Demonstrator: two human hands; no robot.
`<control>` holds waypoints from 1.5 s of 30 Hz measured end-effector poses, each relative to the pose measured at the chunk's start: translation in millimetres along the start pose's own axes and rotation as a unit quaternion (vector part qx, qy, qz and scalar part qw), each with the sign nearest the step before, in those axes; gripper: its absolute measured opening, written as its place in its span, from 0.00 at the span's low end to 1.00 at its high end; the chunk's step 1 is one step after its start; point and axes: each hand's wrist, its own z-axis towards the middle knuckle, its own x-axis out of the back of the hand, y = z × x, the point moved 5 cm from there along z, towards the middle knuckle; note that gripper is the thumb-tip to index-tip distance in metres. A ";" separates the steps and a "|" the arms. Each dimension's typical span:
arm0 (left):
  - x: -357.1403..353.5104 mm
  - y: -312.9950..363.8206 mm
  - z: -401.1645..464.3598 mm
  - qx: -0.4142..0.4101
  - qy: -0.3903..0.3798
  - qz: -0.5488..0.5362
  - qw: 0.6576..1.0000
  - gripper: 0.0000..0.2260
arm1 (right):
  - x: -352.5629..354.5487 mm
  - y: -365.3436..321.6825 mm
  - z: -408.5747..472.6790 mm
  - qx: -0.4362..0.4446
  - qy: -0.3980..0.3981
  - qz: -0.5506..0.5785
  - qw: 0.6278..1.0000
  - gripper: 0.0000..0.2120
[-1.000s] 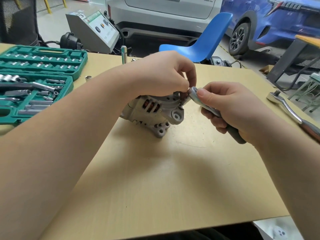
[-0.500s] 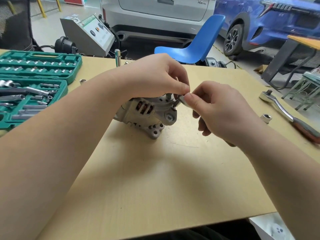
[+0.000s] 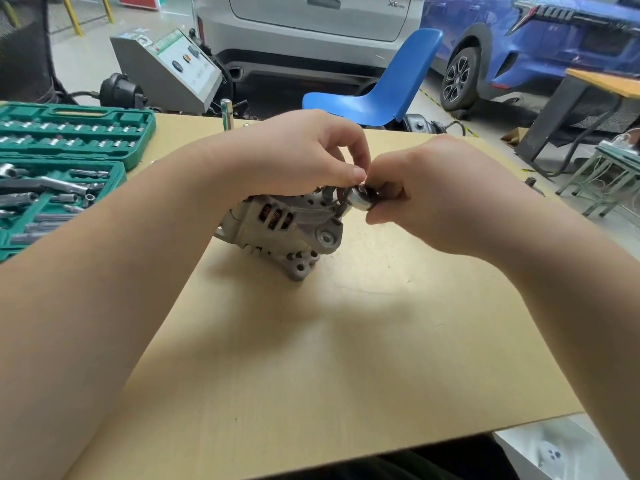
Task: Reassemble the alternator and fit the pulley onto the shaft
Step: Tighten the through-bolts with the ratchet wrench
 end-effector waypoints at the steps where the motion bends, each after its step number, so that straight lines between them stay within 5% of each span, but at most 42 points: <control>1: -0.2 0.6 0.0 0.000 0.003 -0.004 1.000 0.02 | -1.3 -1.5 -2.3 -0.025 -0.001 0.028 0.999 0.07; 5: 0.2 3.3 -1.2 -0.006 0.004 -0.007 1.000 0.02 | -14.9 -19.3 -12.5 -0.089 0.015 0.180 0.980 0.10; 9: -1.4 3.9 -5.7 -0.008 -0.015 -0.007 1.000 0.02 | -22.8 -34.5 -13.9 -0.060 -0.040 0.118 0.990 0.15; 11: -1.1 4.0 -6.3 -0.010 -0.010 -0.004 1.000 0.02 | -22.7 -28.5 -16.8 -0.054 -0.030 0.109 0.992 0.11; 16: -0.5 2.2 -2.1 -0.003 0.008 0.014 1.000 0.05 | -26.8 -1.2 -24.1 -0.121 0.035 0.258 0.958 0.09; 45: -0.3 1.0 -1.3 -0.025 0.010 0.000 1.000 0.03 | -16.4 -3.8 -9.8 -0.121 0.041 0.201 0.971 0.10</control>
